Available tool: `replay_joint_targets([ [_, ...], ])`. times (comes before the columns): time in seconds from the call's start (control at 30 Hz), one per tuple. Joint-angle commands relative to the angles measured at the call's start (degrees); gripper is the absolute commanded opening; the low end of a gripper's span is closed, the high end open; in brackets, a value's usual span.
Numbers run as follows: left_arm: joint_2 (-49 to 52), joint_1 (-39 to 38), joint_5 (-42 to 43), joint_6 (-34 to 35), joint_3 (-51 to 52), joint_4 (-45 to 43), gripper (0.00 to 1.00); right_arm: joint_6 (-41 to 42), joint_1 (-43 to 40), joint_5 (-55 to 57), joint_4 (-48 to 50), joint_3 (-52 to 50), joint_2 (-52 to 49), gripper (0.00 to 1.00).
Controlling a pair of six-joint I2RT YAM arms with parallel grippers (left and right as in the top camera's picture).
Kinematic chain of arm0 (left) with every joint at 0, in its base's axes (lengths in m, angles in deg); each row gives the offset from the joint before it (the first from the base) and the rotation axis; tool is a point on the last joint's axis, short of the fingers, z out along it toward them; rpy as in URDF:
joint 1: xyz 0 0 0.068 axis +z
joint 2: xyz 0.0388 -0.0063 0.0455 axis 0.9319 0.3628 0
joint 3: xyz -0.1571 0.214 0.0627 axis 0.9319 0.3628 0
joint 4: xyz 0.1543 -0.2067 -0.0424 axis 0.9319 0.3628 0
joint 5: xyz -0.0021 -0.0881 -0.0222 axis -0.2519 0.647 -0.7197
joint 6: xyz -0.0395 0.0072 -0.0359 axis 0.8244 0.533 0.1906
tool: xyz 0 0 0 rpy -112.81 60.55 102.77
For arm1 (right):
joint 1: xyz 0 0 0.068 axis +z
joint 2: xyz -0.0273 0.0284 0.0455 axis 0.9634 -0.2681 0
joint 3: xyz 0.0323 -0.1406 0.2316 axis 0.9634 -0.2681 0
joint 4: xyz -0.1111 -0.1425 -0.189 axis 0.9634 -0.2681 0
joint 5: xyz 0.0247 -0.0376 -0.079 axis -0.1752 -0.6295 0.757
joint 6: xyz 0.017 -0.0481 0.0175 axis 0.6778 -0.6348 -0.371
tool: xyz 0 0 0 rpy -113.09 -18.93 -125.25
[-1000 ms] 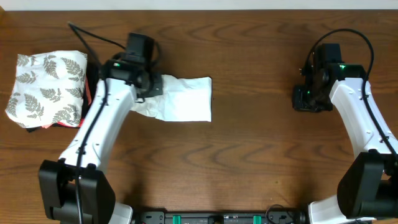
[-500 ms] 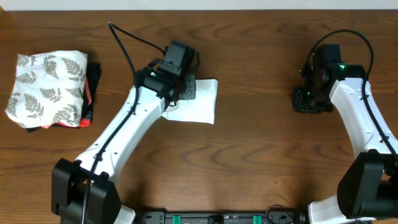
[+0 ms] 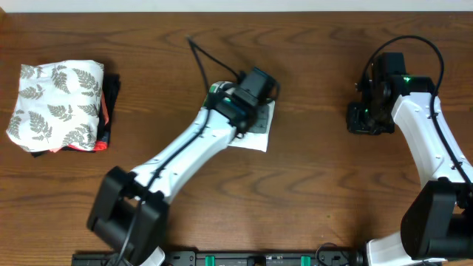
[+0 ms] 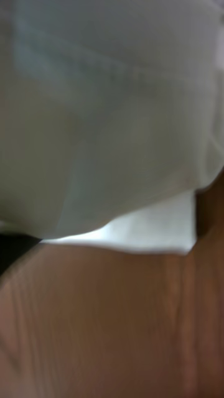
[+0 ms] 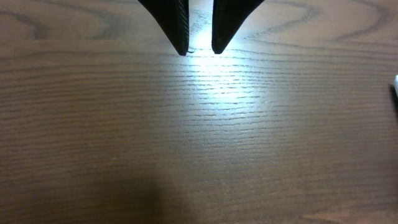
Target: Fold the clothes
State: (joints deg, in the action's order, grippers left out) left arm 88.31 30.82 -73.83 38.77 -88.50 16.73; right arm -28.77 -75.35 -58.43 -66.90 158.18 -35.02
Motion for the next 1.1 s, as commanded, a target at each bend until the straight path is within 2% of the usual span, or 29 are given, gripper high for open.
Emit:
replay_joint_targets([
  [0.0, 3.2, -4.5, 3.4, 0.7, -1.3, -1.1, 0.35, -0.8, -0.5, -0.4, 0.0, 0.1, 0.0, 0.13],
  [0.03, 3.7, -5.6, 3.5, 0.1, -1.3, -1.7, 0.35, -0.8, -0.5, -0.4, 0.0, 0.1, 0.0, 0.13],
  [0.1, 4.0, -7.5, 3.4, -2.4, -1.3, -2.6, 0.48, -0.8, -0.5, -0.4, 0.0, 0.1, 0.0, 0.13],
  [0.13, 4.0, -8.0, 3.4, -3.7, -1.3, -2.8, 0.5, -0.8, -0.5, -0.4, 0.0, 0.1, 0.0, 0.13],
  [0.27, 2.1, -7.5, 3.2, -4.9, -1.4, -2.8, 0.5, -0.8, -0.5, -0.4, 0.0, 0.1, 0.0, 0.13],
  [0.4, -1.9, -3.3, 2.5, -4.9, -1.4, -2.6, 0.49, -1.7, -0.5, -1.6, 0.2, 0.1, 0.0, 0.13],
  [0.53, -6.0, 4.0, -2.7, -4.9, -1.4, -0.5, 0.48, -11.4, 0.7, -15.1, 2.4, 0.1, 0.0, 0.13],
  [0.63, -6.9, 9.9, -2.1, -4.9, -1.4, 0.3, 0.37, -18.4, 2.9, -26.6, 4.9, 0.1, 0.0, 0.04],
  [0.67, -6.8, 11.8, -2.1, -4.8, -1.3, 0.6, 0.3, -20.1, 4.0, -30.0, 6.1, 0.1, 0.0, 0.01],
  [0.77, -5.8, 15.4, 0.5, -4.3, -1.2, 0.7, 0.24, -20.9, 7.5, -34.8, 9.7, 0.1, 0.0, 0.01],
  [0.97, -1.8, 19.3, 8.4, -4.3, -1.2, -0.9, 0.2, -16.0, 16.2, -34.1, 16.7, 0.1, -0.5, 0.02],
  [1.07, 1.0, 20.2, 10.6, -4.3, -1.2, -1.6, 0.19, -9.6, 19.2, -28.4, 20.0, 0.0, -1.8, 0.01],
])
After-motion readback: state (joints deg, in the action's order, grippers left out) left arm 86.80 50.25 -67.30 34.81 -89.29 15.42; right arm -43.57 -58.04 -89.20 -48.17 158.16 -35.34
